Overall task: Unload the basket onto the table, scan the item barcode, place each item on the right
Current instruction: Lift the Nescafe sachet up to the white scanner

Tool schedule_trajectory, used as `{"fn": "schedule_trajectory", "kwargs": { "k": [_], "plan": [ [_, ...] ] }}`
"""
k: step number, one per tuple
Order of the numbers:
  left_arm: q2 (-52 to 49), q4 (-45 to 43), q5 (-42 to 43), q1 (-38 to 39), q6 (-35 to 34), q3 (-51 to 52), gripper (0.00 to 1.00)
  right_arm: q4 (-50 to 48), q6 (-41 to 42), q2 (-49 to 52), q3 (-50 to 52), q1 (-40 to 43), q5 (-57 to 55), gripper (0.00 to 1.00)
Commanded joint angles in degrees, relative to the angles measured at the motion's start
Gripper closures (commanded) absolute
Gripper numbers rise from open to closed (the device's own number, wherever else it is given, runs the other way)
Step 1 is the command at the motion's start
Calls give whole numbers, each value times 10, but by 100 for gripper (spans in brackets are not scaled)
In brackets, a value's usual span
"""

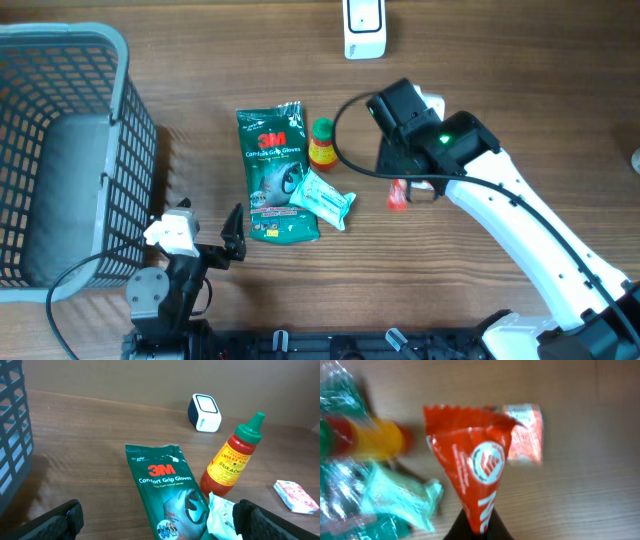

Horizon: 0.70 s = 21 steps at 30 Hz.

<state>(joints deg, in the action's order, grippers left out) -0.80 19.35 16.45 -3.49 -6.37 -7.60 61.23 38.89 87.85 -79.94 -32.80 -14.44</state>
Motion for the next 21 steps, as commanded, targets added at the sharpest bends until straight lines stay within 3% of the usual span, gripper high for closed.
{"fn": "schedule_trajectory", "kwargs": {
  "k": [1, 5, 10, 14, 21],
  "plan": [
    [4, -2, 7, 3, -3, 3, 0, -123, -203, 16, -2, 0, -49, 95],
    [4, -2, 7, 3, -3, 3, 0, -346, -475, 46, -2, 5, -50, 95],
    [4, -2, 7, 3, -3, 3, 0, -584, -699, 140, -2, 22, -50, 96],
    [4, -2, 7, 3, -3, 3, 0, -719, -782, 242, -31, 70, -41, 96],
    [4, -2, 7, 3, -3, 3, 0, -696, -801, 447, -287, 136, 110, 96]
  ]
}}
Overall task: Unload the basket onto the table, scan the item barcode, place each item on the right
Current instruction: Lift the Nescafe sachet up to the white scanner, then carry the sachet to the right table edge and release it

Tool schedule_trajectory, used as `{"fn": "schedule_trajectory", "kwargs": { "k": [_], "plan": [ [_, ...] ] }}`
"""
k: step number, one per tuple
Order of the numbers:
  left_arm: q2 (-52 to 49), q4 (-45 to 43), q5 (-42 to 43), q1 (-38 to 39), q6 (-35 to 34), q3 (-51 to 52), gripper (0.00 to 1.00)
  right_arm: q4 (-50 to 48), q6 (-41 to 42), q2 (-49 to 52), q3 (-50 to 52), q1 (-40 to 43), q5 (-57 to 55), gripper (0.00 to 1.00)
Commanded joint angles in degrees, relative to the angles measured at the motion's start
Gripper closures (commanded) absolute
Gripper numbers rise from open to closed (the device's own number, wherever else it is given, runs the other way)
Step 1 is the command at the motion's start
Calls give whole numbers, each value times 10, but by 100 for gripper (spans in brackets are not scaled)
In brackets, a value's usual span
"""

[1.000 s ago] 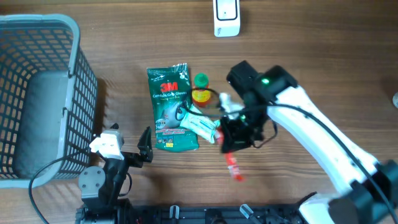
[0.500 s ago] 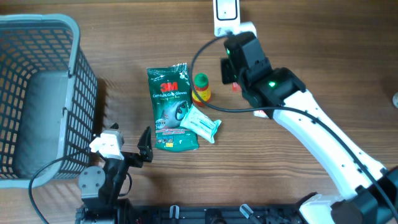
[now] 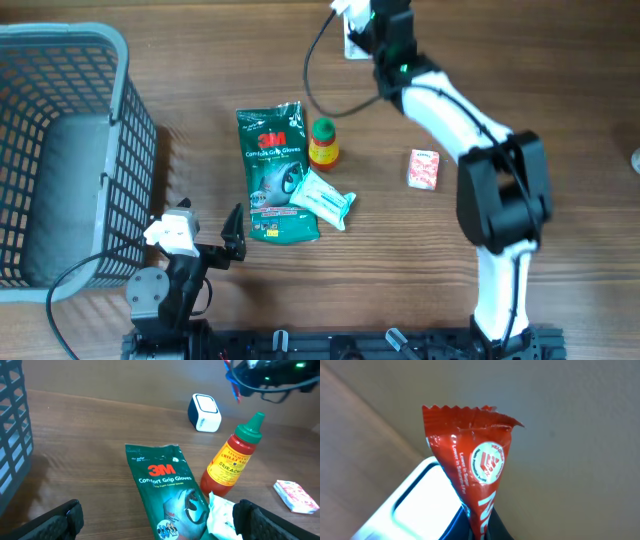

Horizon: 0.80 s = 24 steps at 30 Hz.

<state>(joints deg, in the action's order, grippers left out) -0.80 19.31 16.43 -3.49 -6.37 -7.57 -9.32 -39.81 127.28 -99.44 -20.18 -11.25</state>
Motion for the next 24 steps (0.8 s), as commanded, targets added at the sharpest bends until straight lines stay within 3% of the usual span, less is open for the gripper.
{"fn": "schedule_trajectory", "kwargs": {
  "k": [1, 6, 13, 19, 24],
  "plan": [
    [4, -1, 7, 3, -3, 2, 0, 17, -5, 84, -131, 12, 96, 96],
    [4, -1, 7, 3, -3, 2, 0, 18, 7, 139, -174, 3, 127, 96],
    [4, -1, 7, 3, -3, 2, 0, 28, 39, 141, -190, 4, 108, 96],
    [4, -1, 7, 3, -3, 2, 0, 179, 40, 29, -213, 45, -9, 96],
    [4, -1, 7, 3, -3, 2, 0, 299, 86, -12, -213, 168, -140, 96]
  ]
}}
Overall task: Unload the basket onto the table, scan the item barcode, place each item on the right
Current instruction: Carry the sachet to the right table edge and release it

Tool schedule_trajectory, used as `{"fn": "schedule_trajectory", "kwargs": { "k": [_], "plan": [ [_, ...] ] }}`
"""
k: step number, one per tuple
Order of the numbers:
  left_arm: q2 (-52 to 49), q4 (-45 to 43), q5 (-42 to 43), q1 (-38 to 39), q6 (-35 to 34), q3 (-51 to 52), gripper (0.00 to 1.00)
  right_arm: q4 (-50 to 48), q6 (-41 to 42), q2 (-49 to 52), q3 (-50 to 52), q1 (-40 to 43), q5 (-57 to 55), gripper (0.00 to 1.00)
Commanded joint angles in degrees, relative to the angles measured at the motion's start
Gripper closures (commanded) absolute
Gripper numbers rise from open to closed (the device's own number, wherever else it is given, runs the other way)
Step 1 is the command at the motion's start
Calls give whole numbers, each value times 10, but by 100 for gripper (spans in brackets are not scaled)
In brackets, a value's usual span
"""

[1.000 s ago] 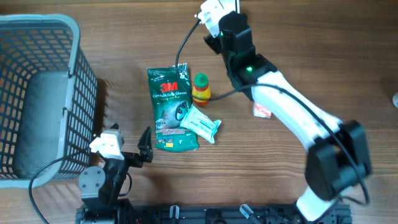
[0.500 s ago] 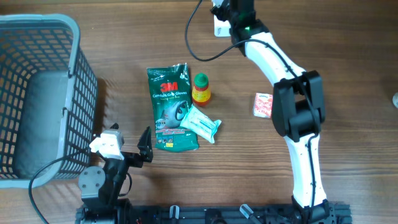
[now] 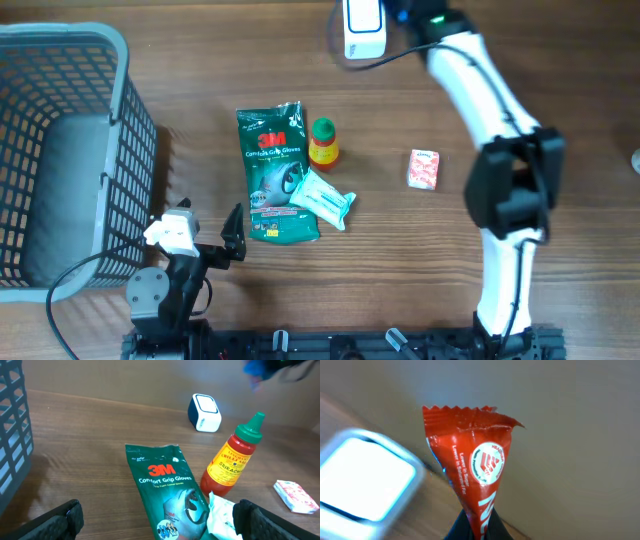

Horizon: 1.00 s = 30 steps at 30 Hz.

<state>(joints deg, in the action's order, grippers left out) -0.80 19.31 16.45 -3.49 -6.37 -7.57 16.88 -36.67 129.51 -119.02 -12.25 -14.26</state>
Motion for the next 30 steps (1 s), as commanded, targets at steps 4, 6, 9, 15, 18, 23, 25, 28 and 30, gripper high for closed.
{"fn": "schedule_trajectory", "kwargs": {
  "k": [4, 6, 9, 15, 18, 23, 25, 28, 30],
  "plan": [
    [4, -1, 7, 3, -3, 2, 0, 113, 162, -21, 10, 232, -52, 96],
    [4, -1, 7, 3, -3, 2, 0, 123, 200, -8, 25, 283, -25, 96],
    [4, -1, 7, 3, -3, 2, 0, 141, 228, 17, 53, 355, -23, 92],
    [4, -1, 7, 3, -3, 2, 0, 187, 304, 61, 61, 431, -23, 90],
    [4, -1, 7, 3, -3, 2, 0, 196, 329, 38, 61, 434, -26, 9],
    [4, -1, 7, 3, -3, 2, 0, 207, 424, -62, 61, 421, -16, 0],
    [4, -1, 7, 3, -3, 2, 0, 238, 482, -121, 61, 406, 38, 0],
    [4, -1, 7, 3, -3, 2, 0, 296, 566, -188, 61, 374, 138, 0],
    [4, -1, 7, 3, -3, 2, 0, 353, 667, -221, 61, 341, 179, 0]
  ]
}}
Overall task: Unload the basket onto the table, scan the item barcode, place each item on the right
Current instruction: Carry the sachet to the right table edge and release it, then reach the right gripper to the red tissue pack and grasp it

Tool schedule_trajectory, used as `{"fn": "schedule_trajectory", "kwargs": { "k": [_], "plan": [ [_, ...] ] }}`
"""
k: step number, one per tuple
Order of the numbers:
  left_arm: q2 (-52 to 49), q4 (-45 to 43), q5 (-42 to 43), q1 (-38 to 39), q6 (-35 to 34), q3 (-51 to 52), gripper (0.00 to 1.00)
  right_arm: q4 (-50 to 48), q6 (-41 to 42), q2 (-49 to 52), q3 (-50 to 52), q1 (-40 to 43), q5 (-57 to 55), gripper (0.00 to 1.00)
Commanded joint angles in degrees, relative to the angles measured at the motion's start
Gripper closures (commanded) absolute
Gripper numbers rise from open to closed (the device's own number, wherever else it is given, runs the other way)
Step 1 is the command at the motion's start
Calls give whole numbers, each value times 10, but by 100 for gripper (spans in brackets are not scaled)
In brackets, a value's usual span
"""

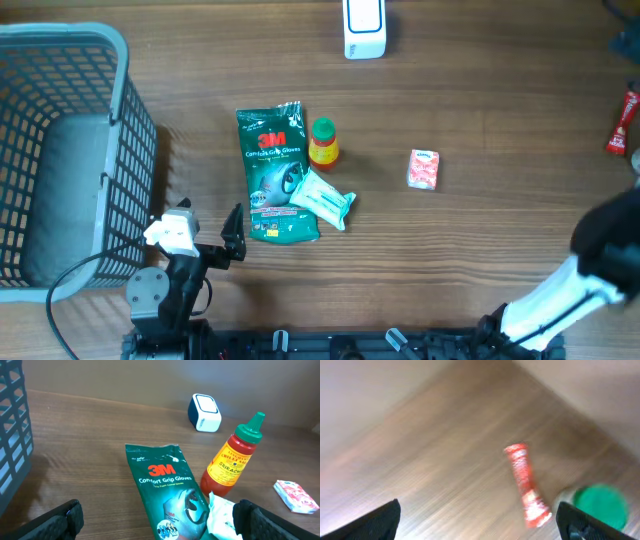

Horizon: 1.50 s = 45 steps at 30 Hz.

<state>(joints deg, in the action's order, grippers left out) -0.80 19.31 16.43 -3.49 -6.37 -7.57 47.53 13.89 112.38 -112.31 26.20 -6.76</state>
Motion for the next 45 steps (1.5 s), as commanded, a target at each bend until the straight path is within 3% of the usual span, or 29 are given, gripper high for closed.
{"fn": "schedule_trajectory", "kwargs": {
  "k": [1, 3, 4, 5, 7, 9, 10, 14, 17, 20, 27, 30, 35, 38, 39, 41, 43, 45],
  "plan": [
    [4, -1, 7, 3, -3, 2, 0, 72, 220, -57, -6, -56, 123, 0],
    [4, -1, 7, 3, -3, 2, 0, 122, 283, -59, -6, -79, 152, 0],
    [4, -1, 7, 3, -3, 2, 0, 159, 281, -57, -5, -96, 163, 9],
    [4, -1, 7, 3, -3, 2, 0, 198, 280, -53, 1, -116, 157, 35],
    [4, -1, 7, 3, -3, 2, 0, 241, 263, -50, 23, -142, 137, 67],
    [4, -1, 7, 3, -3, 2, 0, 264, 211, -50, 82, -180, 101, 92],
    [4, -1, 7, 3, -3, 2, 0, 264, 193, -50, 103, -190, 93, 96],
    [4, -1, 7, 3, -3, 2, 0, 235, 175, -50, 243, -245, 89, 95],
    [4, -1, 7, 3, -3, 2, 0, 123, 169, -50, 356, -281, 89, 91],
    [4, -1, 7, 3, -3, 2, 0, 47, 161, -50, 435, -309, 94, 96],
    [4, -1, 7, 3, -3, 2, 0, -6, 163, -50, 489, -342, 126, 96],
    [4, -1, 7, 3, -3, 2, 0, -21, 162, -50, 493, -358, 252, 96],
    [4, -1, 7, 3, -3, 2, 0, -144, 163, -50, 492, -391, 442, 95],
    [4, -1, 7, 3, -3, 2, 0, -101, 148, -72, 470, -410, 438, 94],
    [4, -1, 7, 3, -3, 2, 0, -83, 144, -93, 463, -410, 423, 90],
    [4, -1, 7, 3, -3, 2, 0, -75, 147, -143, 461, -400, 394, 69],
    [4, -1, 7, 3, -3, 2, 0, -84, 148, -169, 461, -387, 343, 20],
    [4, -1, 7, 3, -3, 2, 0, -106, 148, -178, 461, -377, 251, 12]
  ]
}}
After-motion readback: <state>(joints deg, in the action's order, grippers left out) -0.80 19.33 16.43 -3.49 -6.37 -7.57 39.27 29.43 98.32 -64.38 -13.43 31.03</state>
